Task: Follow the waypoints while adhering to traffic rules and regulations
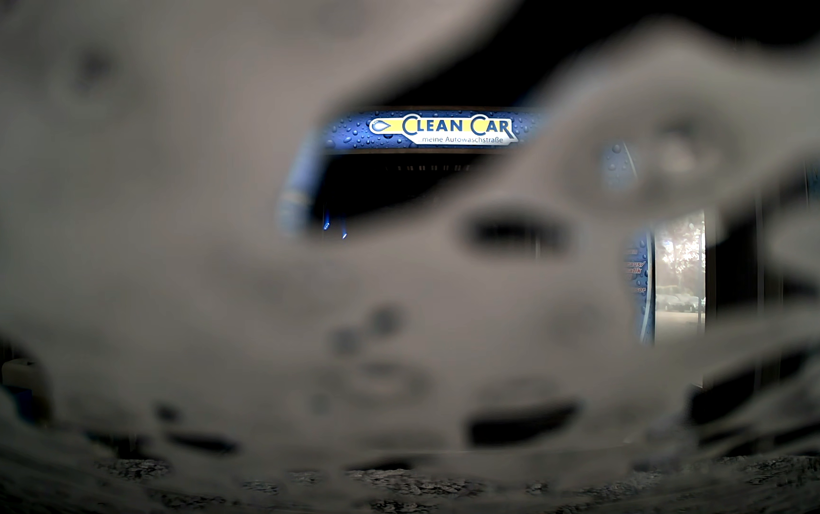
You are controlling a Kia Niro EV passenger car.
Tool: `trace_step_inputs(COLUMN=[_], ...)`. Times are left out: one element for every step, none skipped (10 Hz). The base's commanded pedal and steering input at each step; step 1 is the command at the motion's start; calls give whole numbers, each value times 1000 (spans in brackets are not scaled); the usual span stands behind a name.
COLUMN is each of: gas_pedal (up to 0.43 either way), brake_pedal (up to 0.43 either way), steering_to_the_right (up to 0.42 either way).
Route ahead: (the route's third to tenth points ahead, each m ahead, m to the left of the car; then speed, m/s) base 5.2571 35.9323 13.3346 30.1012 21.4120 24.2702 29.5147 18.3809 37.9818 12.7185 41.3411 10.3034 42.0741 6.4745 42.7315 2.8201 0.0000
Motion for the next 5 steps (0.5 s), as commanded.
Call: trace_step_inputs(gas_pedal=[0,0,0,0,0], brake_pedal=[0,0,0,0,0], steering_to_the_right=[-14,-14,-14,-14,-14])
